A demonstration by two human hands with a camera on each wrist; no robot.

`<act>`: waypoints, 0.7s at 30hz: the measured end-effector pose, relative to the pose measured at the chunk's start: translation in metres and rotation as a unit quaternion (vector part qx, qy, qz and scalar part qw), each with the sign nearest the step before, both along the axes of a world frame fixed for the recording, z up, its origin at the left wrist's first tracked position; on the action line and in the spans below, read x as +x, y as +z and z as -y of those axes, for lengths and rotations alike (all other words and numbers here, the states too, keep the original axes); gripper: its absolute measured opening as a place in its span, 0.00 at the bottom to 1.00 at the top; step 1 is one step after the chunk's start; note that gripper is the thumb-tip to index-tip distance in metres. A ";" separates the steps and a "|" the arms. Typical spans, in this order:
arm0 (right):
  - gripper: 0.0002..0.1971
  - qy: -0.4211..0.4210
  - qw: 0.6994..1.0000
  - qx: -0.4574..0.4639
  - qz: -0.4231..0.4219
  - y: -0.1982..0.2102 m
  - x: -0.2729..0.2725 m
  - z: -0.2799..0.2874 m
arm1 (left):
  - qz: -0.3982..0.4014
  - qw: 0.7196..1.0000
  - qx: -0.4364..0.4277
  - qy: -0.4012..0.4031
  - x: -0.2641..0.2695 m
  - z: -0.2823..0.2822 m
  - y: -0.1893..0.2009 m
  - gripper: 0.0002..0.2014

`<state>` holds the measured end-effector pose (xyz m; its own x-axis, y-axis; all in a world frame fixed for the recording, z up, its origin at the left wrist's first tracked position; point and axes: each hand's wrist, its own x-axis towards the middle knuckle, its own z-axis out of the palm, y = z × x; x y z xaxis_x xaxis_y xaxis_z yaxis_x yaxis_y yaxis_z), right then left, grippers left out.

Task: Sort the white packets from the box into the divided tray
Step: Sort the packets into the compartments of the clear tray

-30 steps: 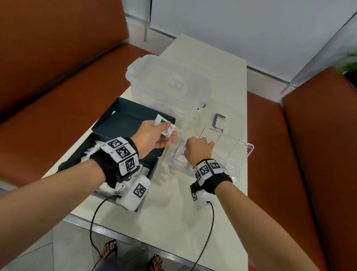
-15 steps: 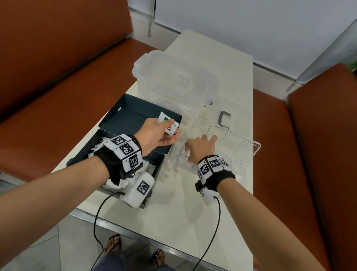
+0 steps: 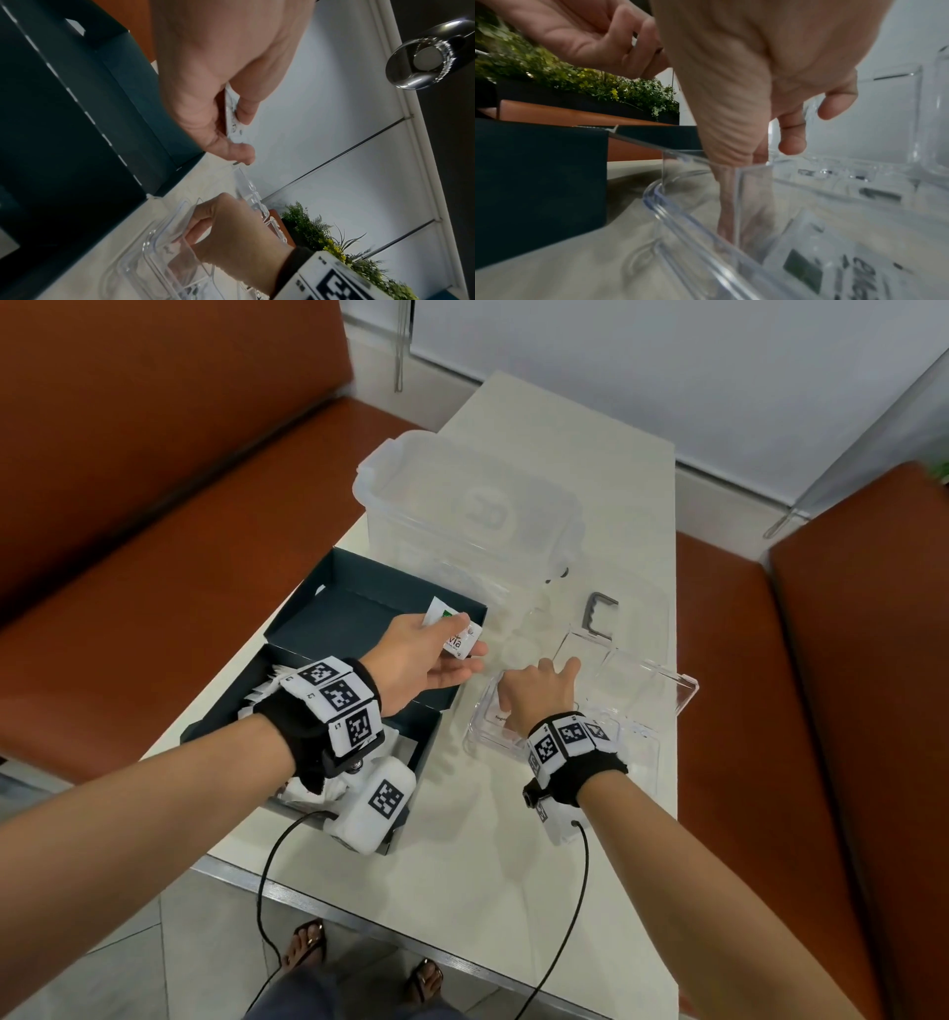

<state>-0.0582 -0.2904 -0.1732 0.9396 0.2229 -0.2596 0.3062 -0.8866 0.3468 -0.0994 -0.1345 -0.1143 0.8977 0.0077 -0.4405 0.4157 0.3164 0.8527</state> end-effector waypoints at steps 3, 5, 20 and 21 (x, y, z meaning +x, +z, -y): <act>0.09 0.007 1.000 0.014 -0.013 0.000 0.001 0.004 | -0.003 0.999 -0.044 -0.020 0.000 0.002 0.004 0.16; 0.08 0.009 0.999 0.039 -0.011 0.004 0.000 0.008 | -0.006 0.997 -0.070 -0.034 0.000 0.004 0.007 0.15; 0.12 -0.117 0.784 0.610 0.012 0.091 -0.036 0.071 | 0.110 0.970 0.099 -0.191 0.005 0.054 0.012 0.18; 0.13 -0.123 0.786 0.606 0.010 0.092 -0.038 0.076 | 0.117 0.968 0.105 -0.196 0.006 0.061 0.013 0.20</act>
<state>-0.0965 -0.3662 -0.0815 0.9942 0.1060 0.0190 0.0793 -0.6015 -0.7949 -0.0937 -0.1951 -0.1018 0.9251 -0.2858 -0.2501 0.2559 -0.0174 0.9665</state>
